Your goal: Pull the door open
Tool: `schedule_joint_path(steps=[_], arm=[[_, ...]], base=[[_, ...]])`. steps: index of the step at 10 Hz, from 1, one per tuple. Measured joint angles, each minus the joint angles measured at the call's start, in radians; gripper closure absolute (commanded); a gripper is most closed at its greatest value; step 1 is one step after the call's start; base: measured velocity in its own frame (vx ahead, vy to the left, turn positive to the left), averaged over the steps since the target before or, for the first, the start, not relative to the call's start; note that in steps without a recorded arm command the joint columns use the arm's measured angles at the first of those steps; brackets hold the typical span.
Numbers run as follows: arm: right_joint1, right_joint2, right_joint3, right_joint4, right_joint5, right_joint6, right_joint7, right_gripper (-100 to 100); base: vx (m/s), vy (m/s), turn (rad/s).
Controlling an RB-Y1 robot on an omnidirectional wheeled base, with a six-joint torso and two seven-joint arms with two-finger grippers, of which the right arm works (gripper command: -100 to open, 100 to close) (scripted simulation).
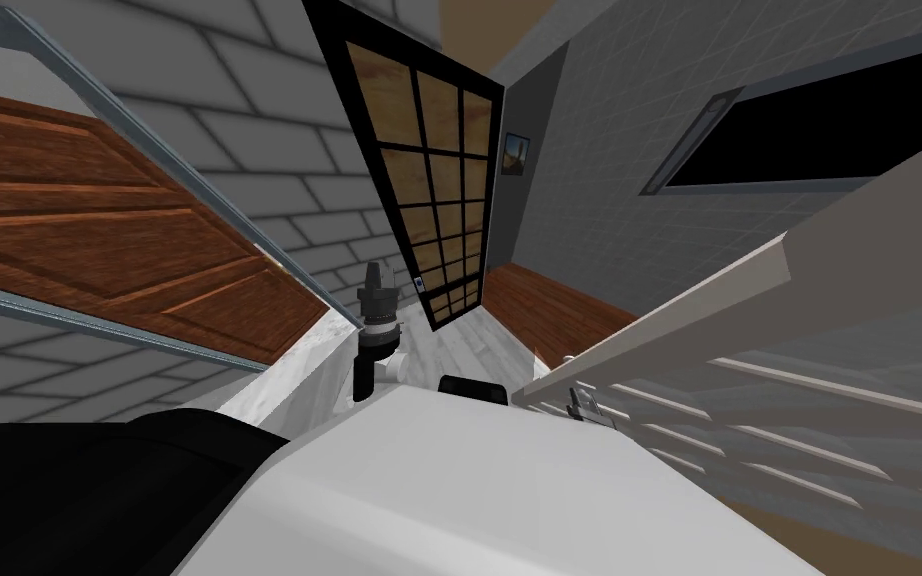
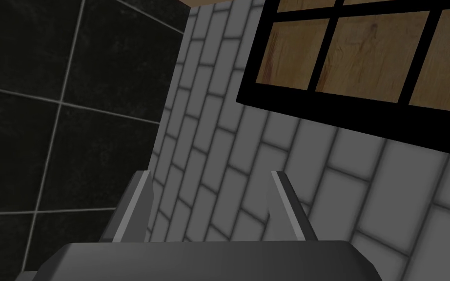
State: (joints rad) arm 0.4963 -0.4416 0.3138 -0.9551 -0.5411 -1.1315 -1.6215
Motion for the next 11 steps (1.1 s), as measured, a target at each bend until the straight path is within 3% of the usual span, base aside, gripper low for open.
schedule_joint_path(steps=[6, 11], arm=[[-0.018, -0.033, 0.034, 0.044, 0.03, -0.047, -0.046, 100], [-0.029, -0.051, 0.052, 0.067, 0.045, -0.066, -0.071, 100]], base=[[-0.23, -0.02, 0.112], [-0.192, -0.02, 0.11]])
